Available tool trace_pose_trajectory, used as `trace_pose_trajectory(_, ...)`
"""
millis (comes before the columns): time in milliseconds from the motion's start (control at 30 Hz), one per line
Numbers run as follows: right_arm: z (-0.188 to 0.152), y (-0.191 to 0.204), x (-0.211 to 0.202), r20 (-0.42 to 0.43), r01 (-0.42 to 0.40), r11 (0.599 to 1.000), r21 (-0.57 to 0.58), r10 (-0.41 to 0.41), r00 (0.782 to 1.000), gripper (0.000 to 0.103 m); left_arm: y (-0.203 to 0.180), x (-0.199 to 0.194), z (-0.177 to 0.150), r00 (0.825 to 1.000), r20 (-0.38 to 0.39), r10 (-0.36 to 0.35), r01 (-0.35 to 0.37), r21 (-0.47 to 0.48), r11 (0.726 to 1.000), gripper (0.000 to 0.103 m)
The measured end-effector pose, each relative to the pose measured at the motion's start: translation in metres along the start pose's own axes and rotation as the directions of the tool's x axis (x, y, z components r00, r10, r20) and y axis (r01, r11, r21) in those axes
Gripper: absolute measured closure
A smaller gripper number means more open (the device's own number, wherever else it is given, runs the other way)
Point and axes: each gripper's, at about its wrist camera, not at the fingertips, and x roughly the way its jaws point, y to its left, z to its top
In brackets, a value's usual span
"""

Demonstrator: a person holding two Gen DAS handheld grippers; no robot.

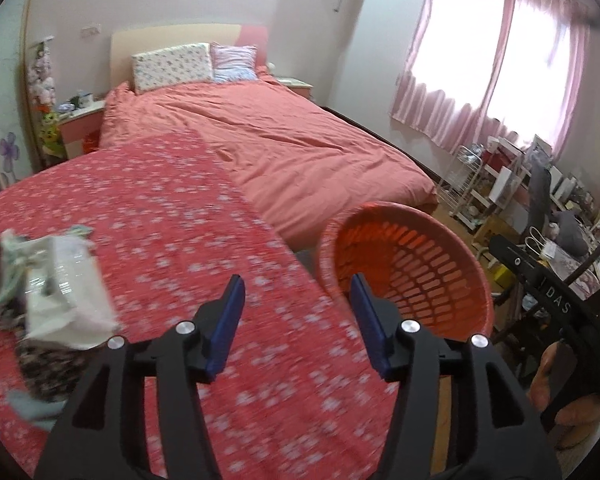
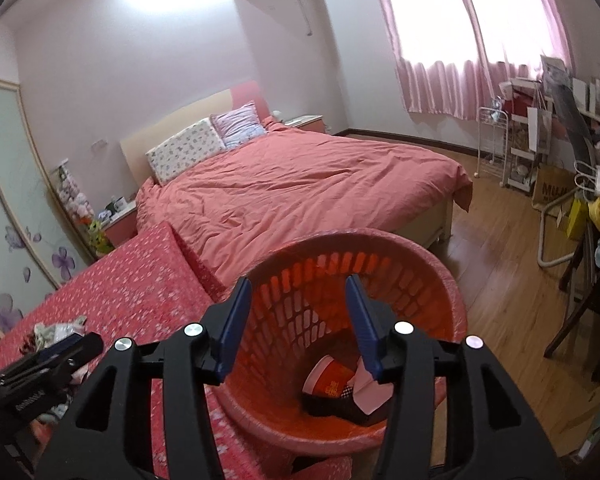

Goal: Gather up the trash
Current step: 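Move both tools back to the pile on the bed, then grasp the grey sock with the left tool and lift it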

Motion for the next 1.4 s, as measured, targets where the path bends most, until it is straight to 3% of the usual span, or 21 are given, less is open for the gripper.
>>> trace_pose_trajectory(200, -0.012, 0.031, -0.009, -0.012, -0.042, 0.997, -0.061, 0.041, 0.999, 0.050, 0.037, -0.038, -0.016, 0.996, 0.039, 0.082, -0.080, -0.034, 0.996, 0.043)
trace_pose_trajectory(500, -0.042, 0.079, -0.023, -0.055, -0.120, 0.980, -0.159, 0.112, 0.992, 0.046, 0.105, -0.087, -0.050, 0.971, 0.070, 0.230, -0.219, -0.134, 0.966, 0.039)
trace_pose_trajectory(800, -0.068, 0.110, -0.028, -0.122, -0.176, 0.963, -0.204, 0.153, 0.981, 0.046, 0.157, -0.086, -0.081, 0.946, -0.014, 0.322, -0.316, -0.240, 0.918, 0.040)
trace_pose_trajectory(1033, -0.077, 0.121, -0.033, -0.129, -0.182, 0.957, -0.225, 0.156, 0.979, 0.046, 0.175, -0.077, -0.102, 0.946, -0.085, 0.314, -0.325, -0.281, 0.903, 0.040)
trace_pose_trajectory(1233, -0.080, 0.125, -0.031, -0.140, -0.187, 0.956, -0.228, 0.158, 0.977, 0.046, 0.175, -0.073, -0.113, 0.961, -0.120, 0.251, -0.277, -0.323, 0.905, 0.053)
trace_pose_trajectory(1333, -0.082, 0.129, -0.032, -0.144, -0.192, 0.953, -0.236, 0.161, 0.976, 0.046, 0.173, -0.069, -0.116, 0.965, -0.127, 0.229, -0.258, -0.328, 0.909, 0.070)
trace_pose_trajectory(1400, -0.083, 0.131, -0.032, -0.147, -0.195, 0.951, -0.239, 0.163, 0.976, 0.046, 0.171, -0.068, -0.116, 0.970, -0.122, 0.212, -0.241, -0.325, 0.915, 0.090)
